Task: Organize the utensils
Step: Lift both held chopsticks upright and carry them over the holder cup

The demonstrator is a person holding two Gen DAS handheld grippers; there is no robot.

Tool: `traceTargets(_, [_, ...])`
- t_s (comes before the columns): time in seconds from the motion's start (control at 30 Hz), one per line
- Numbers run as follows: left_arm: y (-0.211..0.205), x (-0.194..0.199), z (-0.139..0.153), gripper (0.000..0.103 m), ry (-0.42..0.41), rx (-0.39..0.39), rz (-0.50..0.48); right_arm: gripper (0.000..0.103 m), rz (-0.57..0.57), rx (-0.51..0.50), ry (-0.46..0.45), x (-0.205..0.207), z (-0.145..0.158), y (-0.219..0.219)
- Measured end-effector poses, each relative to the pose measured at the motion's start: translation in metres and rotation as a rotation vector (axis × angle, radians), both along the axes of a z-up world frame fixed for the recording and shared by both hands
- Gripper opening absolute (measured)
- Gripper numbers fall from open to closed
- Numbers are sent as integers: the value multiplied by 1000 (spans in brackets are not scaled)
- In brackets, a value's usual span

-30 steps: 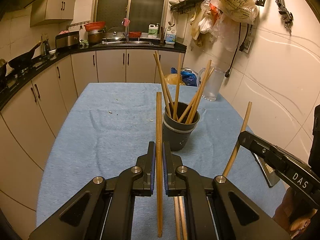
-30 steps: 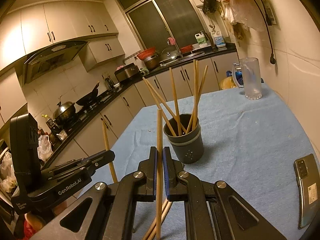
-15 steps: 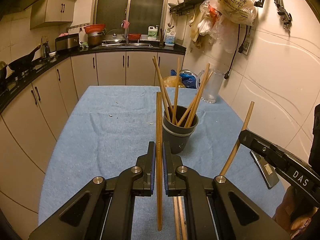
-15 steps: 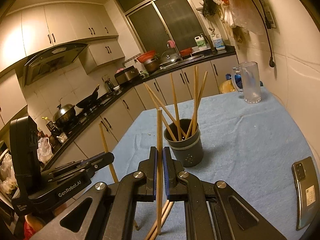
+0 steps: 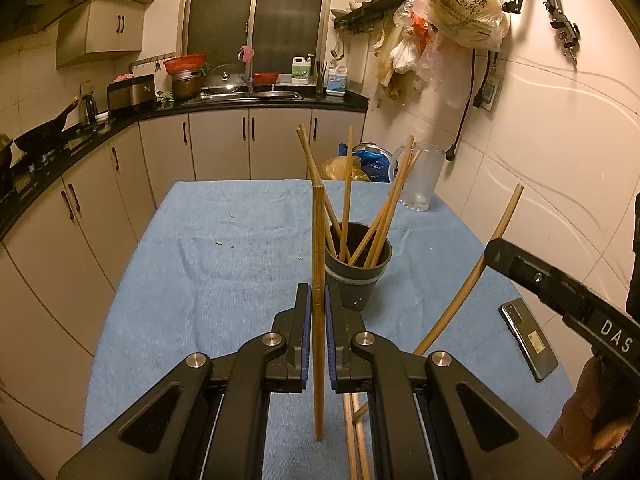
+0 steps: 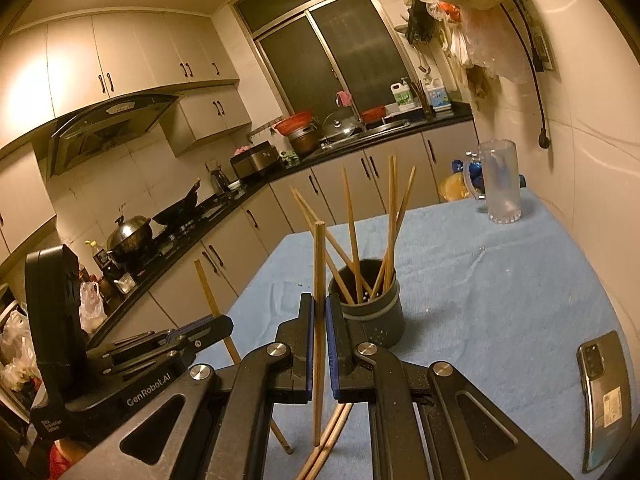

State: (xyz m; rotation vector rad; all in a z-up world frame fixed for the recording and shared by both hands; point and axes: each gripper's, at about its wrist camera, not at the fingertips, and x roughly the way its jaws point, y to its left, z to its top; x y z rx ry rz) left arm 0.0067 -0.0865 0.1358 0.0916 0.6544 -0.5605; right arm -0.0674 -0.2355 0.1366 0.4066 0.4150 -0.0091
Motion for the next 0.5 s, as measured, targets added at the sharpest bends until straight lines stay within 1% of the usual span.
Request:
traceTargets(0.2, [-5, 6, 5, 6, -6, -1, 0, 6, -13, -8, -23, 1, 11, -4])
traceTargets(0.5, [-9, 19, 15, 6, -8, -9, 6, 6, -32, -3, -33, 4, 20, -14])
